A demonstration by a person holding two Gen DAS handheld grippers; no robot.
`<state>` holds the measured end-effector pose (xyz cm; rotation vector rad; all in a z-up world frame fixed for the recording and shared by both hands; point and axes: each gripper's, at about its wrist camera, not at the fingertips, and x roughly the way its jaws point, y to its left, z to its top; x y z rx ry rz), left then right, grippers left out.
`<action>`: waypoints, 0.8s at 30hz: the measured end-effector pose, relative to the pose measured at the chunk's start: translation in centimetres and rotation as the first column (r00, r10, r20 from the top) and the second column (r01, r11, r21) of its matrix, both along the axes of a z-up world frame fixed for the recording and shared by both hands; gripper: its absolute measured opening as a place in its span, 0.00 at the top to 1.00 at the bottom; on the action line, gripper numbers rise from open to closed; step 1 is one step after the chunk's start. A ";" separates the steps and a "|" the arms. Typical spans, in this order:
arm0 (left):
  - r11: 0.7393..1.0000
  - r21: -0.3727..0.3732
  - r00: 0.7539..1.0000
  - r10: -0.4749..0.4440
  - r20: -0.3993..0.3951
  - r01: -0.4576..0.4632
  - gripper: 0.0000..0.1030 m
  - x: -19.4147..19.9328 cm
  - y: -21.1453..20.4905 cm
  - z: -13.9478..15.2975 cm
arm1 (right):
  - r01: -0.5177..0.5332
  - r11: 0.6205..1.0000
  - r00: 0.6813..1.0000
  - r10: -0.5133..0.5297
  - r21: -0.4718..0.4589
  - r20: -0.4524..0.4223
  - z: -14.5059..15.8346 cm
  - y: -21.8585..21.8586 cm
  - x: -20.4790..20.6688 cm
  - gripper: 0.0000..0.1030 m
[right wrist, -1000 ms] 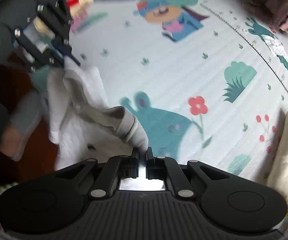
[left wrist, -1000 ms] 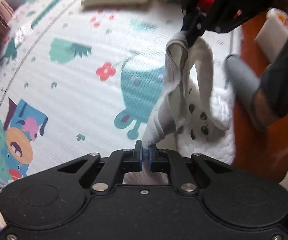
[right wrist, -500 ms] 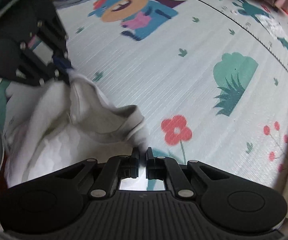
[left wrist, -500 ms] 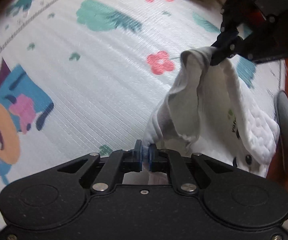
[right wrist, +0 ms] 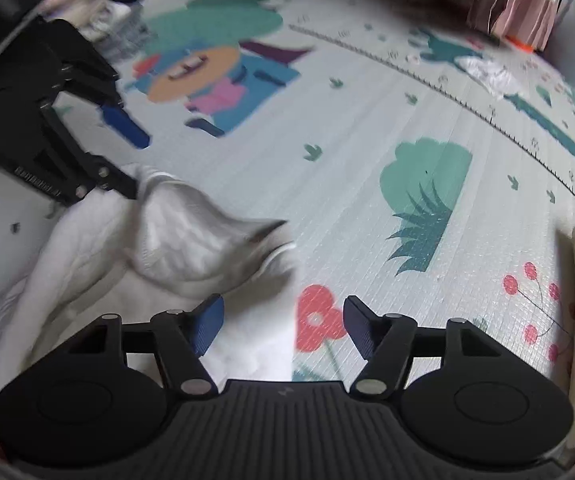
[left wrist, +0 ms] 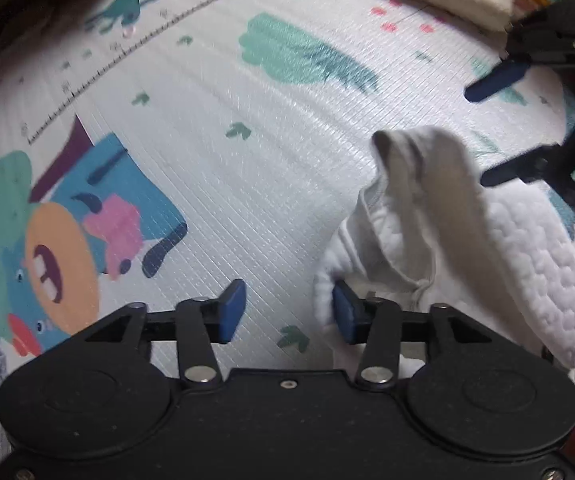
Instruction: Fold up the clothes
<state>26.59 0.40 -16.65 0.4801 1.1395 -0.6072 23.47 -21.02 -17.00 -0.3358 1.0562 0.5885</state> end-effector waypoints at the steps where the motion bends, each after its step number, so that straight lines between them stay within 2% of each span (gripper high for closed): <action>1: 1.000 -0.005 1.000 0.002 0.005 -0.002 0.51 -0.2 0.3 0.1 | -0.008 1.000 1.000 0.008 0.000 0.012 0.3 -0.3 -1.0 0.31; 3: 1.000 -0.015 1.000 0.008 0.015 -0.007 0.51 -0.7 0.9 0.4 | -0.037 0.999 0.999 0.036 0.013 0.025 0.8 -0.8 -3.3 0.31; 9: 0.999 -0.041 0.998 -0.003 0.059 0.006 0.45 -2.2 2.6 2.8 | -0.209 0.976 0.976 0.211 0.055 -0.050 0.3 -0.4 -11.7 0.30; 13: 0.998 -0.023 0.991 -0.060 0.122 0.063 0.45 -4.9 2.6 3.9 | -0.360 0.933 0.933 0.360 0.007 -0.027 -0.4 0.2 -16.5 0.29; 16: 0.991 -0.045 0.987 -0.123 0.107 0.129 0.45 -7.6 2.2 4.6 | -0.443 0.896 0.896 0.443 -0.032 0.013 -0.7 0.8 -18.9 0.29; 18: 0.975 -0.094 0.977 -0.196 0.080 0.203 0.45 -10.5 1.8 4.4 | -0.479 0.877 0.876 0.481 -0.045 0.031 -1.0 1.3 -20.2 0.29; 20: 0.949 -0.132 0.958 -0.282 0.057 0.287 0.45 -14.0 1.4 3.9 | -0.534 0.842 0.841 0.539 -0.078 0.054 -1.2 1.9 -21.4 0.30; 23: 0.892 -0.120 0.900 -0.431 0.067 0.436 0.45 -20.0 1.0 2.5 | -0.593 0.792 0.790 0.607 -0.147 0.085 -2.0 2.2 -22.9 0.30; 24: 0.867 -0.113 0.874 -0.477 0.090 0.485 0.45 -22.1 1.0 2.1 | -0.593 0.790 0.788 0.609 -0.157 0.087 -2.1 2.0 -23.1 0.29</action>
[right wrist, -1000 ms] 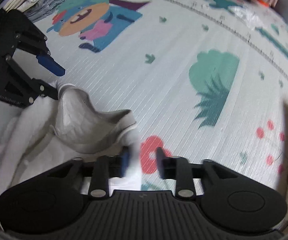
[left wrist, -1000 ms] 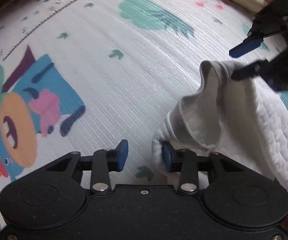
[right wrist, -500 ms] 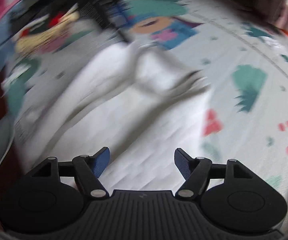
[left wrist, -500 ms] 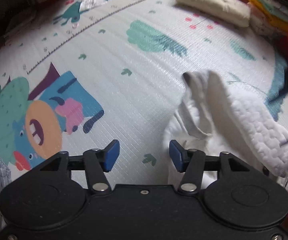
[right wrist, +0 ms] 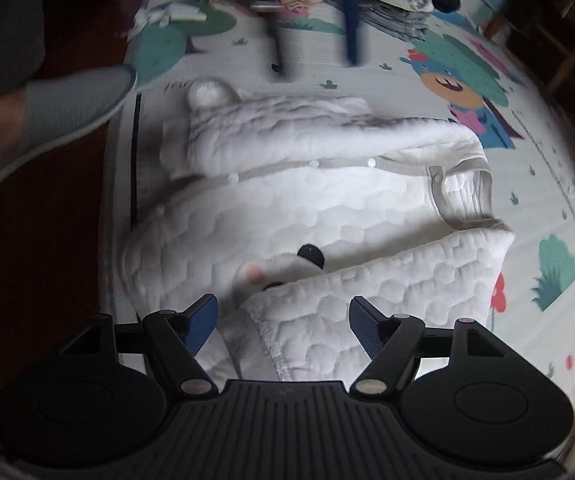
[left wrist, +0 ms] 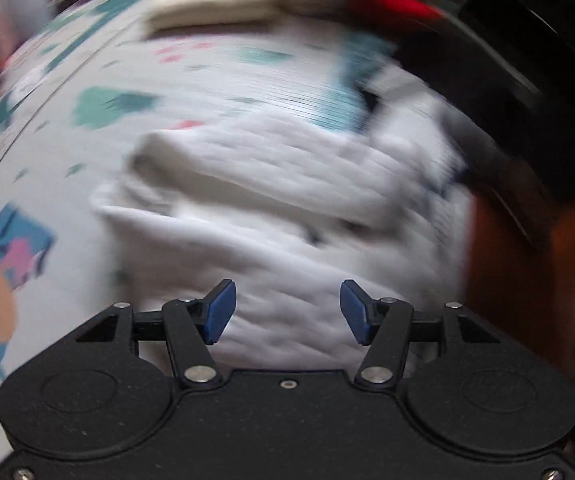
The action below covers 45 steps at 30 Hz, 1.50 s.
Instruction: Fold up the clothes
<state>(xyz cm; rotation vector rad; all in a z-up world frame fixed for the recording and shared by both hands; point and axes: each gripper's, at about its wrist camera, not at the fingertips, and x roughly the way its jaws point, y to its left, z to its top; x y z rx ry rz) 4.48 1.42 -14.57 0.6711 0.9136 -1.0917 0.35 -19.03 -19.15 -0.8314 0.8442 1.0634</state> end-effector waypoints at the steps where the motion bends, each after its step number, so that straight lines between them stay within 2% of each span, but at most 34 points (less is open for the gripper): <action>1: 0.999 -0.007 0.999 -0.039 0.027 0.039 0.44 -1.7 0.2 -0.3 | 0.009 1.000 1.000 -0.009 0.003 -0.017 -0.2 -0.1 0.1 0.29; 4: 0.996 -0.018 0.992 -0.089 0.093 0.091 0.40 -5.7 0.7 -1.6 | 0.044 0.999 0.998 -0.044 0.009 -0.045 -1.0 -0.6 0.4 0.32; 7: 0.996 0.011 0.991 -0.090 0.097 0.090 0.40 -7.6 0.4 -3.5 | 0.091 0.996 0.993 -0.089 0.020 -0.071 -1.7 -1.1 1.1 0.42; 11: 0.990 0.067 0.977 -0.132 0.169 0.122 0.39 -8.7 -0.5 -5.4 | 0.138 0.989 0.987 -0.133 0.055 -0.089 -2.0 -1.6 1.6 0.49; 15: 0.978 0.141 0.947 -0.185 0.263 0.152 0.39 -8.9 -1.1 -6.8 | 0.201 0.977 0.977 -0.195 0.066 -0.091 -2.6 -1.8 2.1 0.63; 17: 0.978 0.151 0.948 -0.178 0.262 0.142 0.40 -8.1 -0.8 -7.0 | 0.229 0.971 0.970 -0.220 0.073 -0.105 -2.9 -2.1 2.4 0.67; 18: 0.979 0.151 0.952 -0.173 0.252 0.138 0.58 -7.6 -0.7 -7.0 | 0.243 0.967 0.966 -0.234 0.078 -0.108 -3.1 -2.4 2.6 0.72; 19: 0.982 0.132 0.968 -0.157 0.198 0.132 0.87 -6.8 -0.5 -6.8 | 0.257 0.963 0.963 -0.247 0.084 -0.110 -3.3 -2.7 2.8 0.76; 21: 0.990 0.095 0.986 -0.114 0.117 0.104 0.92 -5.3 -0.2 -6.0 | 0.288 0.951 0.955 -0.277 0.109 -0.110 -3.1 -3.3 3.2 0.91; 23: 0.995 0.059 0.990 -0.092 0.111 0.086 0.94 -4.3 0.2 -4.8 | 0.320 0.938 0.945 -0.306 0.133 -0.110 -3.0 -4.0 3.6 0.98; 26: 0.999 0.004 0.993 0.046 0.111 -0.047 0.95 -1.2 1.2 -2.6 | 0.370 0.909 0.929 -0.359 0.194 -0.092 -2.1 -5.0 4.1 0.98; 28: 0.987 -0.041 0.982 0.156 0.102 -0.153 0.95 1.3 2.5 -1.0 | 0.396 0.891 0.918 -0.392 0.222 -0.064 -1.5 -5.5 4.3 0.98; 29: 0.973 -0.066 0.969 0.228 0.093 -0.222 0.95 2.7 3.5 -0.3 | 0.396 0.887 0.917 -0.394 0.238 -0.060 -1.2 -5.7 4.3 0.98; 31: 0.927 -0.110 0.928 0.366 0.072 -0.357 0.95 5.4 5.7 1.0 | 0.365 0.892 0.930 -0.359 0.265 -0.071 -0.8 -5.8 3.8 0.96; 32: 0.897 -0.123 0.899 0.433 0.066 -0.424 0.95 6.5 7.2 1.3 | 0.343 0.900 0.939 -0.337 0.268 -0.072 -0.7 -5.6 3.5 0.92; 34: 0.823 -0.146 0.827 0.560 0.050 -0.549 0.95 8.7 10.3 1.8 | 0.270 0.929 0.963 -0.255 0.254 -0.089 -1.0 -4.8 2.5 0.68; 35: 0.779 -0.155 0.784 0.619 0.039 -0.608 0.95 9.8 11.9 1.9 | 0.219 0.947 0.976 -0.206 0.236 -0.077 -1.3 -4.2 1.7 0.47; 36: 0.730 -0.153 0.736 0.676 0.017 -0.666 0.95 10.6 13.6 1.7 | 0.164 0.964 0.986 -0.160 0.208 -0.035 -1.8 -3.6 0.8 0.43; 38: 0.642 -0.136 0.649 0.761 -0.012 -0.755 0.95 11.5 16.7 0.8 | 0.069 0.986 0.996 -0.076 0.151 0.042 -2.5 -2.5 -1.0 0.42; 39: 0.599 -0.123 0.606 0.795 -0.026 -0.791 0.95 11.9 18.1 0.2 | 0.049 0.990 0.997 -0.057 0.131 0.054 -2.7 -2.2 -1.4 0.42; 41: 0.518 -0.092 0.524 0.850 -0.056 -0.850 0.95 12.5 20.4 -1.3 | 0.079 0.990 0.996 -0.083 0.120 0.028 -3.2 -2.0 -1.0 0.45; 43: 0.406 -0.058 0.410 0.904 -0.122 -0.912 0.95 13.1 22.9 -2.9 | 0.133 0.982 0.991 -0.133 0.137 -0.009 -3.3 -2.5 -0.2 0.52; 44: 0.352 -0.038 0.354 0.922 -0.155 -0.935 0.95 13.4 24.0 -3.7 | 0.160 0.978 0.987 -0.159 0.135 -0.018 -3.4 -2.7 0.4 0.67; 45: 0.318 -0.023 0.317 0.930 -0.186 -0.948 0.95 13.7 24.7 -4.4 | 0.185 0.973 0.983 -0.183 0.136 -0.027 -3.4 -3.0 0.9 0.82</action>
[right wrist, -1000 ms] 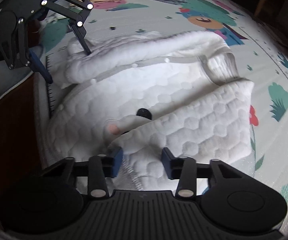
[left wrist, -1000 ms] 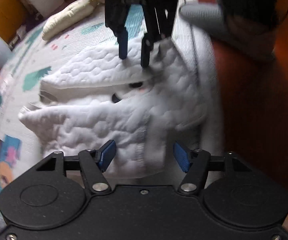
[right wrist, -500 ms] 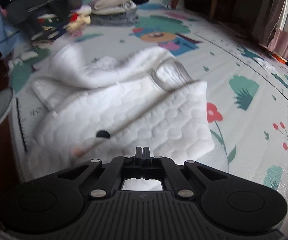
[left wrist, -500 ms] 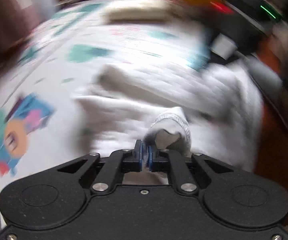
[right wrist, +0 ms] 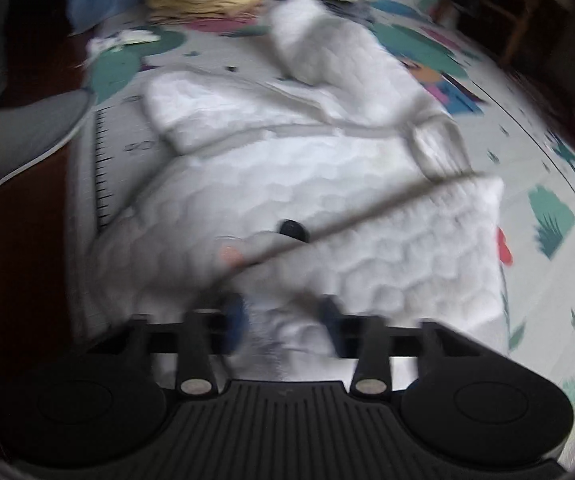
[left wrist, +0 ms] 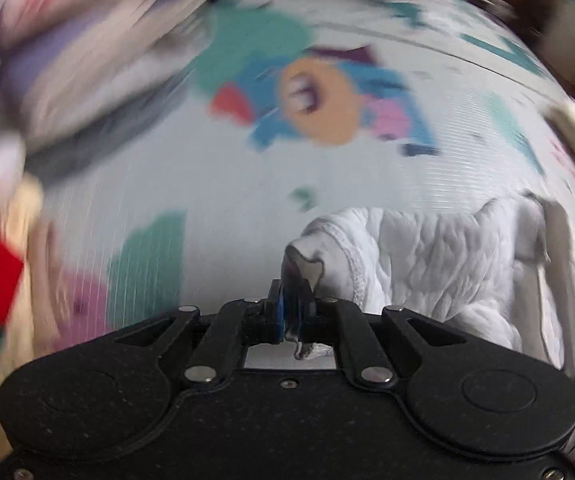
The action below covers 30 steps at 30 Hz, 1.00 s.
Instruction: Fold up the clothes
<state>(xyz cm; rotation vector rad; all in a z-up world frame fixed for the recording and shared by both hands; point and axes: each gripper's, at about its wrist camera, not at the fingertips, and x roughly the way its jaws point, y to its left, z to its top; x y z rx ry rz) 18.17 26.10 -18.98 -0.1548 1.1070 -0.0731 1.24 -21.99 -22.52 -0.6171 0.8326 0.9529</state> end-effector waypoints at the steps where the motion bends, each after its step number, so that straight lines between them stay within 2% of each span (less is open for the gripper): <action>1: 0.999 -0.004 0.999 0.036 -0.012 -0.036 0.95 0.2 0.5 -0.5 | 0.025 1.000 1.000 -0.025 0.002 -0.008 0.0 -0.3 0.5 0.88; 2: 0.997 -0.007 0.997 0.071 -0.025 -0.071 0.95 0.3 1.0 -0.9 | 0.056 0.998 0.998 -0.056 0.019 -0.025 0.0 -0.7 1.2 0.98; 5: 0.990 -0.013 0.989 0.138 -0.061 -0.139 0.86 0.9 1.8 -1.5 | 0.134 0.989 0.990 -0.131 0.062 -0.050 0.4 -1.8 2.7 0.98; 7: 0.990 0.017 0.989 0.139 -0.049 -0.139 0.75 0.8 1.5 -1.3 | 0.177 0.981 0.984 -0.173 0.083 -0.049 0.8 -2.4 3.5 0.98; 10: 0.990 0.069 0.993 0.121 -0.008 -0.120 0.67 0.5 0.8 -0.5 | 0.124 0.986 0.992 -0.121 0.110 -0.032 1.2 -2.5 3.2 0.97; 11: 0.990 0.091 0.994 0.108 0.013 -0.109 0.66 0.4 0.5 -0.2 | 0.087 0.989 0.996 -0.086 0.124 -0.010 1.5 -2.4 2.6 0.92; 13: 0.991 0.119 0.997 0.055 0.051 -0.061 0.60 0.1 -0.5 0.4 | 0.001 0.993 1.000 0.000 0.115 -0.005 1.7 -2.0 1.5 0.64; 14: 0.992 0.126 0.998 0.018 0.066 -0.027 0.60 0.0 -1.2 0.6 | -0.053 0.995 0.999 0.052 0.084 0.014 1.6 -1.5 0.5 0.38; 15: 0.991 0.132 0.997 -0.023 0.076 0.013 0.59 -0.2 -2.1 0.8 | -0.102 0.993 0.994 0.100 0.055 0.041 1.4 -1.2 -0.4 0.32; 17: 0.988 0.136 0.992 -0.090 0.085 0.078 0.58 -0.5 -3.9 1.0 | -0.164 0.986 0.984 0.164 -0.013 0.067 0.5 -0.4 -1.7 0.36; 20: 0.979 0.104 0.979 -0.186 0.081 0.177 0.56 -0.7 -6.5 1.0 | -0.168 0.982 0.983 0.174 -0.087 0.063 -0.9 0.7 -1.9 0.39; 21: 0.971 0.099 0.971 -0.226 0.081 0.218 0.56 -0.8 -7.4 0.9 | -0.159 0.982 0.985 0.164 -0.097 0.049 -1.3 0.9 -1.6 0.47; 22: 0.961 0.100 0.960 -0.267 0.081 0.258 0.56 -1.0 -8.3 0.8 | -0.143 0.987 0.989 0.145 -0.075 0.019 -1.4 0.7 -1.1 0.52; 24: 0.936 0.104 0.935 -0.345 0.081 0.337 0.55 -1.4 -10.0 0.7 | -0.094 0.995 0.995 0.094 -0.022 -0.025 -1.0 0.1 -0.3 0.80; 27: 0.896 0.130 0.898 -0.435 0.069 0.424 0.55 -2.2 -11.8 0.4 | -0.008 0.999 0.999 0.010 0.044 -0.038 0.1 -0.8 1.1 0.86; 30: 0.883 0.130 0.886 -0.461 0.054 0.452 0.55 -2.6 -12.4 -0.1 | 0.169 0.971 0.983 -0.155 0.171 -0.096 1.7 -3.0 3.7 0.86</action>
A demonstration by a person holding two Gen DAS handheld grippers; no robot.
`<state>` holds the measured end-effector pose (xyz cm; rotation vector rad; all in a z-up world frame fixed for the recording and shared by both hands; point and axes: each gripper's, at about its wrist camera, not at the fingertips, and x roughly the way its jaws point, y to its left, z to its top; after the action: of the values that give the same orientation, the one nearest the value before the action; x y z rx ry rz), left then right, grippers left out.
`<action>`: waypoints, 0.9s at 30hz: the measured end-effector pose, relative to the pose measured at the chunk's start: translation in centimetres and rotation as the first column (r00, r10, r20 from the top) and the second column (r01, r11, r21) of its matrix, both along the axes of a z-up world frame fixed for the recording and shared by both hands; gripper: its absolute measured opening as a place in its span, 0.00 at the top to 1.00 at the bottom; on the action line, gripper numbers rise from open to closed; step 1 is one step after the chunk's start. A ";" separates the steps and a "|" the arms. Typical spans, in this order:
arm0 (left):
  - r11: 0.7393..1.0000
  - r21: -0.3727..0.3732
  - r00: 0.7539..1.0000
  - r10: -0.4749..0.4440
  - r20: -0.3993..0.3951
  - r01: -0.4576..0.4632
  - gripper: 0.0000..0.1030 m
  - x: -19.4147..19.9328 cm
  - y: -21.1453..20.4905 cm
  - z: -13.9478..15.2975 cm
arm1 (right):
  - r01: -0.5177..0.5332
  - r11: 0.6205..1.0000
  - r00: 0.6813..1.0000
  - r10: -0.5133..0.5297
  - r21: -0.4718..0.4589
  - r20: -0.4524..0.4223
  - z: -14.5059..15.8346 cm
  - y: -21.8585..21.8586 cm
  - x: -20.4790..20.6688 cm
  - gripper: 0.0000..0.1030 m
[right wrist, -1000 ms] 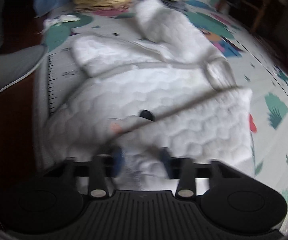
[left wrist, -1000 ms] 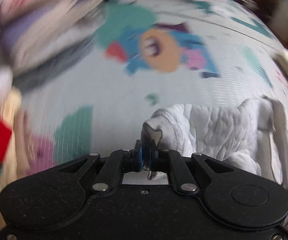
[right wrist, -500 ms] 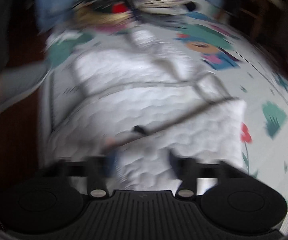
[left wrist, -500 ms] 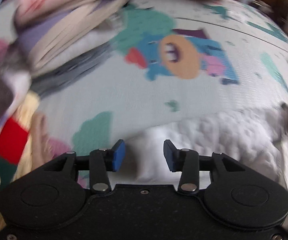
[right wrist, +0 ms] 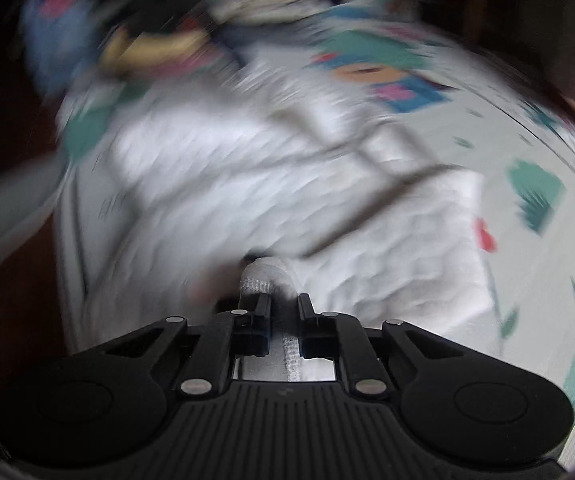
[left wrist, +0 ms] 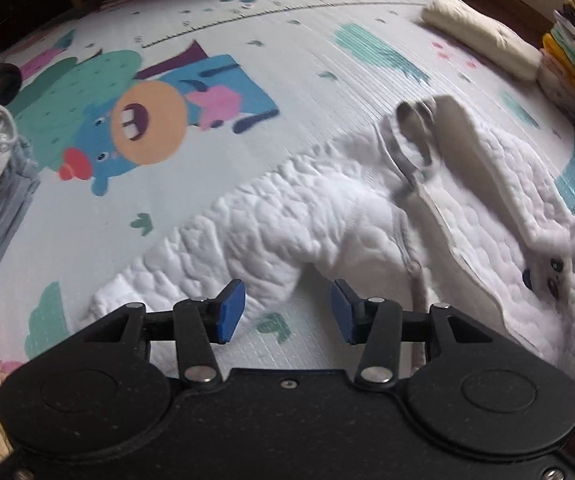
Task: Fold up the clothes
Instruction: 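Release the jacket with both grippers, leaving it spread panda side up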
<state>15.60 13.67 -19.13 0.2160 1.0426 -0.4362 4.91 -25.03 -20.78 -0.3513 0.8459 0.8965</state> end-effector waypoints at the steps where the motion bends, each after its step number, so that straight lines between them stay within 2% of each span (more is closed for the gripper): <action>1: 1.000 -0.004 1.000 -0.001 -0.008 0.001 0.55 0.0 0.0 -0.1 | 0.067 0.997 0.998 -0.066 0.047 -0.021 0.5 -1.1 0.9 0.86; 3: 1.000 -0.003 1.000 0.002 -0.015 -0.002 0.55 0.0 0.1 -0.3 | 0.208 0.965 0.977 -0.197 0.161 -0.080 1.6 -3.7 3.1 0.86; 4: 1.000 -0.003 1.000 0.004 -0.018 -0.004 0.55 0.0 0.1 -0.4 | 0.272 0.944 0.962 -0.258 0.187 -0.095 1.9 -4.9 4.0 0.86; 7: 1.000 -0.002 1.000 0.010 -0.029 -0.010 0.55 0.0 0.1 -0.5 | 0.459 0.845 0.889 -0.431 0.274 -0.156 2.5 -9.3 6.6 0.86; 11: 1.000 0.000 0.999 0.004 -0.040 -0.004 0.55 -0.2 -0.1 -0.7 | 0.676 0.649 0.736 -0.625 0.349 -0.261 1.7 -15.4 8.9 0.86; 14: 1.000 0.002 0.999 -0.007 -0.053 0.007 0.54 -0.3 -0.3 -0.9 | 0.802 0.479 0.590 -0.729 0.358 -0.346 0.1 -19.5 9.6 0.86; 15: 1.000 0.004 0.998 -0.011 -0.057 0.011 0.54 -0.3 -0.3 -1.0 | 0.828 0.436 0.552 -0.746 0.352 -0.373 -0.6 -20.4 9.6 0.86; 18: 1.000 0.007 0.998 -0.016 -0.068 0.017 0.54 -0.4 -0.5 -1.3 | 0.889 0.339 0.447 -0.785 0.307 -0.428 -3.1 -21.8 10.1 0.85; 20: 1.000 0.006 0.997 -0.021 -0.076 0.021 0.54 -0.4 -0.7 -1.4 | 0.910 0.315 0.410 -0.782 0.271 -0.470 -4.7 -22.4 10.7 0.82; 21: 1.000 0.008 0.997 -0.024 -0.076 0.025 0.54 -0.5 -0.7 -1.4 | 0.923 0.304 0.382 -0.792 0.235 -0.477 -5.4 -22.4 11.1 0.76; 23: 0.999 0.005 0.996 -0.033 -0.082 0.033 0.54 -0.5 -1.0 -1.5 | 0.947 0.268 0.321 -0.828 0.177 -0.460 -6.0 -22.3 11.8 0.74; 25: 0.999 0.002 0.996 -0.042 -0.083 0.042 0.54 -0.5 -1.3 -1.5 | 0.953 0.248 0.299 -0.849 0.172 -0.436 -5.9 -22.4 12.2 0.60; 26: 0.999 0.003 0.996 -0.047 -0.082 0.047 0.54 -0.6 -1.5 -1.5 | 0.948 0.258 0.313 -0.859 0.185 -0.404 -5.4 -22.2 12.3 0.51; 27: 0.999 0.003 0.995 -0.051 -0.080 0.052 0.54 -0.6 -1.6 -1.5 | 0.943 0.269 0.326 -0.869 0.198 -0.372 -4.8 -22.0 12.3 0.49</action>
<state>15.02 12.08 -20.64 0.2320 1.1189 -0.4922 17.17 -47.04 -25.62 0.6101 0.8390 -0.0758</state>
